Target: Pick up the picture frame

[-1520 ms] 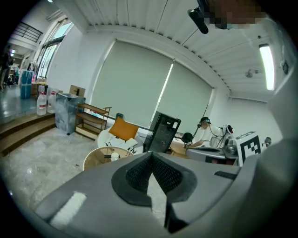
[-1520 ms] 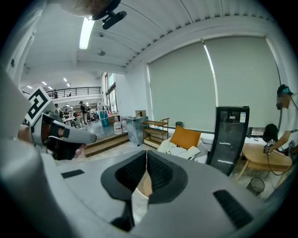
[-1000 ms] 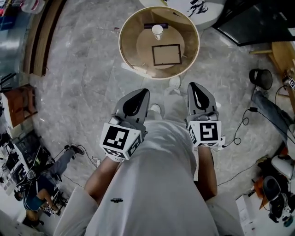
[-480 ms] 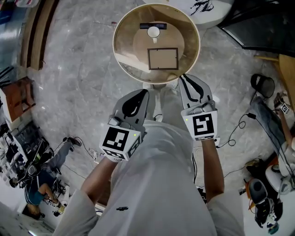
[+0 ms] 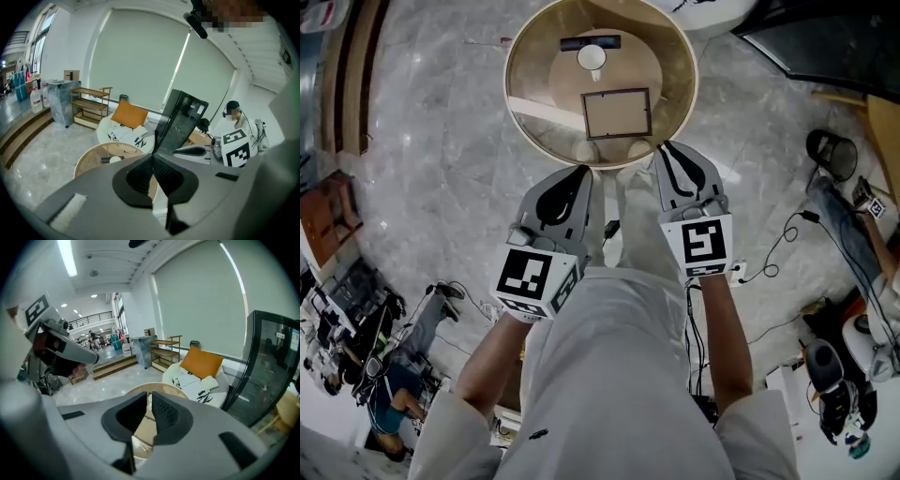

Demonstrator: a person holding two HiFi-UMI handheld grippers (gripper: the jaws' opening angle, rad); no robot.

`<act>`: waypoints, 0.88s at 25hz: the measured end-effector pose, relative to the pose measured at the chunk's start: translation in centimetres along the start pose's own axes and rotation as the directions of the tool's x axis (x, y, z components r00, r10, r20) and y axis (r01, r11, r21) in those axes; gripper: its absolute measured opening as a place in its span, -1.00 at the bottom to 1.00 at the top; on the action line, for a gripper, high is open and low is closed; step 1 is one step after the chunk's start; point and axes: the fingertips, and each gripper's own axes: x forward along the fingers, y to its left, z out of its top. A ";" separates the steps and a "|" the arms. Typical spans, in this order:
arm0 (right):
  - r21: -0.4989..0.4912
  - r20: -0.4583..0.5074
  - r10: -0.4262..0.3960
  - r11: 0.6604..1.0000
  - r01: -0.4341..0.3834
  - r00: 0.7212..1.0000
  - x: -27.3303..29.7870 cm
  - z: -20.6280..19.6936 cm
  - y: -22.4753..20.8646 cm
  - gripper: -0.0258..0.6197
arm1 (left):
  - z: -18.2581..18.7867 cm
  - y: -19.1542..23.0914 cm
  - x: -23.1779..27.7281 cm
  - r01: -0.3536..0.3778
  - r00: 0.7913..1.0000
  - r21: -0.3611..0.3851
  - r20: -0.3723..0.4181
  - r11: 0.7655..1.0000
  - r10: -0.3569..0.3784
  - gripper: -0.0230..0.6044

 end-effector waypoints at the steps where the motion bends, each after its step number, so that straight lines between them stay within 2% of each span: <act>1: 0.012 -0.011 -0.006 1.000 0.007 1.000 0.9 -1.0 -0.2 -0.90 | -0.5 0.6 1.1 0.003 1.000 -0.005 -0.008 1.000 -0.003 -0.91; 8: 0.074 -0.071 -0.042 0.996 0.047 0.997 4.5 -6.5 -0.4 -0.88 | -5.1 3.1 5.3 0.010 0.999 -0.040 -0.047 0.999 -0.012 -0.91; 10: 0.088 -0.078 -0.044 0.995 0.051 0.996 5.3 -7.9 -0.7 -0.63 | -6.3 3.2 6.4 0.011 0.998 -0.043 -0.057 0.999 -0.013 -0.91; 11: 0.098 -0.084 -0.044 0.994 0.052 0.995 5.9 -8.6 -0.9 -0.60 | -6.9 3.4 7.1 0.012 0.998 -0.046 -0.065 0.999 -0.015 -0.91; 22: 0.152 -0.169 -0.059 0.985 0.085 0.984 11.4 -16.0 -2.7 -0.59 | -12.8 7.0 12.9 -0.017 0.994 -0.071 -0.107 0.997 0.009 -0.91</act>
